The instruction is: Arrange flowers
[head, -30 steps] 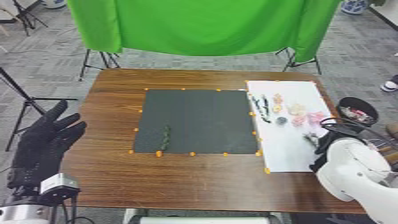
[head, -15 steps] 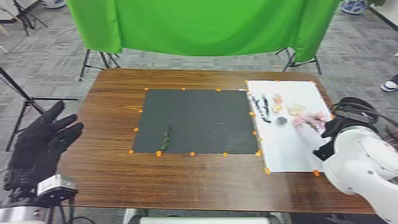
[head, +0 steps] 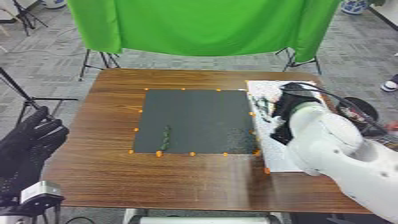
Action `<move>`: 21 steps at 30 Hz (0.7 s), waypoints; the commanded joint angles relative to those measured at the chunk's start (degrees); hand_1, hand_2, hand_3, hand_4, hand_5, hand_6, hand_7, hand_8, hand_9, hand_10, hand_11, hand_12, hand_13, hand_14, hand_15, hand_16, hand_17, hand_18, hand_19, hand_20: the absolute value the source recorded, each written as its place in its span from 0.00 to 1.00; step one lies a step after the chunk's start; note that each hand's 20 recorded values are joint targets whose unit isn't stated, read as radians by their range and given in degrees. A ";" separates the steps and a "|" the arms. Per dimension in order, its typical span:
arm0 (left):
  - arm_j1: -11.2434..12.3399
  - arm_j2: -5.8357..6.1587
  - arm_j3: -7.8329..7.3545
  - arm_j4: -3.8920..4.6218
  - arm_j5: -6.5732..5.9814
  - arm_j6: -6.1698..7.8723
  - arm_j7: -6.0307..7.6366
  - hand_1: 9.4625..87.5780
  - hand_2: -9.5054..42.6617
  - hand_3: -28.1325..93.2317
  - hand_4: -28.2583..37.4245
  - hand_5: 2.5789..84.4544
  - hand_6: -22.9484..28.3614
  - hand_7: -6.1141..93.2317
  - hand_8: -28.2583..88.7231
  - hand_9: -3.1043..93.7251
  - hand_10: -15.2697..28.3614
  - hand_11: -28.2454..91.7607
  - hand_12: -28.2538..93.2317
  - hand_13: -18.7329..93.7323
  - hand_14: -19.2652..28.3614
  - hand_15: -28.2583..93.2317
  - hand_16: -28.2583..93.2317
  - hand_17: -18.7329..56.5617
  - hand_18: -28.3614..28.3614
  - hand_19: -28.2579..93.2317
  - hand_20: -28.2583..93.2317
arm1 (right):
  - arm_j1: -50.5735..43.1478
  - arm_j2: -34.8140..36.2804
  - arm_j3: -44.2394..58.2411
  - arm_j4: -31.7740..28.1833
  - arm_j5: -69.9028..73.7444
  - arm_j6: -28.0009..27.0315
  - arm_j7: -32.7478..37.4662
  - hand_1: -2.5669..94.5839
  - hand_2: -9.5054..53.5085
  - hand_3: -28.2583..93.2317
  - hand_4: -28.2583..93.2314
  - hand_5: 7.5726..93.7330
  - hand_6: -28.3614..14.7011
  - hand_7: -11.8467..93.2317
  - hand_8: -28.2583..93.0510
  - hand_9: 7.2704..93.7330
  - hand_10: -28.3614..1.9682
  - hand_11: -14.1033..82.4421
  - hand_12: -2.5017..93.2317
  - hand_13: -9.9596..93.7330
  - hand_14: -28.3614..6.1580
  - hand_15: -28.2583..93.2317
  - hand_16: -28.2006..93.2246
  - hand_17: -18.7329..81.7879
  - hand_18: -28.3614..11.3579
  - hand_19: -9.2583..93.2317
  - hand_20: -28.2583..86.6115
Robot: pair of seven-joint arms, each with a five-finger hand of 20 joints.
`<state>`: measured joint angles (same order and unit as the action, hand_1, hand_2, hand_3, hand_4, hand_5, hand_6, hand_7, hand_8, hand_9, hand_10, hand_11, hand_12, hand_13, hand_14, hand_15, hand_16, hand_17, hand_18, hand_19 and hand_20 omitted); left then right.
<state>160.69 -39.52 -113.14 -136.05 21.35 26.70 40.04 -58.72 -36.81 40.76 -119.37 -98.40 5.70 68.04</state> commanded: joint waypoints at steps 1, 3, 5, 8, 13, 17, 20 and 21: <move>-0.92 -0.68 0.28 -0.85 0.50 0.63 -1.46 0.26 0.30 0.76 0.12 0.40 0.61 0.16 0.18 0.35 0.79 0.46 0.33 0.34 0.95 0.66 0.14 0.14 0.95 0.62 0.25 | 14.11 -17.12 -8.74 6.26 0.12 -3.28 -2.05 0.66 0.00 0.84 0.01 0.94 0.47 0.26 0.43 1.00 0.55 0.55 0.19 1.00 0.77 0.75 0.32 0.97 0.57 1.00 0.35; -1.29 -1.05 0.04 -0.96 1.11 0.55 -2.62 0.26 0.30 0.76 0.12 0.40 0.61 0.16 0.18 0.35 0.79 0.46 0.33 0.34 0.95 0.66 0.14 0.14 0.95 0.62 0.25 | 14.88 -20.36 -10.43 8.66 0.02 -3.90 -1.92 0.66 0.00 0.84 0.01 0.94 0.47 0.26 0.43 1.00 0.56 0.55 0.19 1.00 0.78 0.75 0.32 0.97 0.57 1.00 0.35; -2.32 -1.61 0.12 -0.92 2.13 0.20 -4.15 0.26 0.30 0.77 0.12 0.40 0.61 0.16 0.18 0.35 0.79 0.46 0.33 0.34 0.95 0.66 0.14 0.14 0.95 0.62 0.25 | 14.96 -23.26 -11.33 10.72 0.39 -4.59 -1.63 0.66 0.00 0.84 0.01 0.94 0.47 0.26 0.43 1.00 0.56 0.55 0.19 1.00 0.78 0.75 0.32 0.97 0.57 1.00 0.35; -5.20 -3.67 0.47 -0.67 4.74 -1.12 -8.51 0.26 0.30 0.76 0.12 0.40 0.61 0.16 0.18 0.35 0.79 0.46 0.33 0.34 0.95 0.66 0.14 0.14 0.95 0.62 0.25 | 13.32 -27.54 -11.27 14.08 0.35 -5.50 -0.91 0.66 0.00 0.84 0.01 0.94 0.47 0.26 0.43 1.00 0.56 0.55 0.19 1.00 0.77 0.75 0.32 0.97 0.57 1.00 0.35; -10.61 -5.75 1.83 0.27 7.81 -3.49 -13.98 0.26 0.30 0.76 0.12 0.40 0.61 0.16 0.18 0.35 0.79 0.45 0.33 0.34 0.95 0.66 0.14 0.14 0.95 0.62 0.25 | 11.69 -31.85 -12.84 17.61 0.09 -4.22 1.45 0.66 0.00 0.84 0.01 0.94 0.47 0.26 0.42 1.00 0.56 0.55 0.19 1.00 0.77 0.75 0.33 0.97 0.56 1.00 0.35; -13.14 -6.71 2.42 0.85 9.38 -5.03 -16.25 0.26 0.30 0.76 0.12 0.40 0.61 0.16 0.18 0.35 0.79 0.45 0.33 0.34 0.95 0.66 0.14 0.14 0.95 0.62 0.25 | 9.80 -32.76 -13.23 18.95 -0.91 -4.48 3.08 0.66 0.00 0.84 0.01 0.94 0.48 0.26 0.42 1.00 0.56 0.56 0.19 1.00 0.77 0.75 0.33 0.97 0.55 1.00 0.35; -14.61 -7.80 2.96 1.23 10.26 -5.94 -17.67 0.26 0.30 0.76 0.12 0.40 0.61 0.16 0.18 0.35 0.79 0.46 0.33 0.34 0.95 0.66 0.14 0.14 0.95 0.62 0.25 | 8.45 -32.58 -13.29 19.70 -0.90 -5.17 4.12 0.66 0.00 0.84 0.01 0.94 0.48 0.26 0.42 1.00 0.56 0.56 0.19 1.00 0.77 0.74 0.33 0.96 0.54 1.00 0.36; -14.48 -7.51 2.97 1.23 10.06 -5.83 -17.41 0.26 0.30 0.76 0.12 0.40 0.61 0.16 0.18 0.35 0.79 0.46 0.33 0.34 0.95 0.66 0.14 0.14 0.95 0.62 0.25 | 8.21 -32.48 -13.56 19.81 -0.75 -5.01 4.32 0.66 0.00 0.84 0.01 0.94 0.48 0.26 0.42 1.00 0.57 0.55 0.19 1.00 0.77 0.74 0.33 0.96 0.54 1.00 0.36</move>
<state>148.20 -45.87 -110.67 -135.36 29.96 22.56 24.47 -47.24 -69.02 28.84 -100.58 -98.35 1.15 70.01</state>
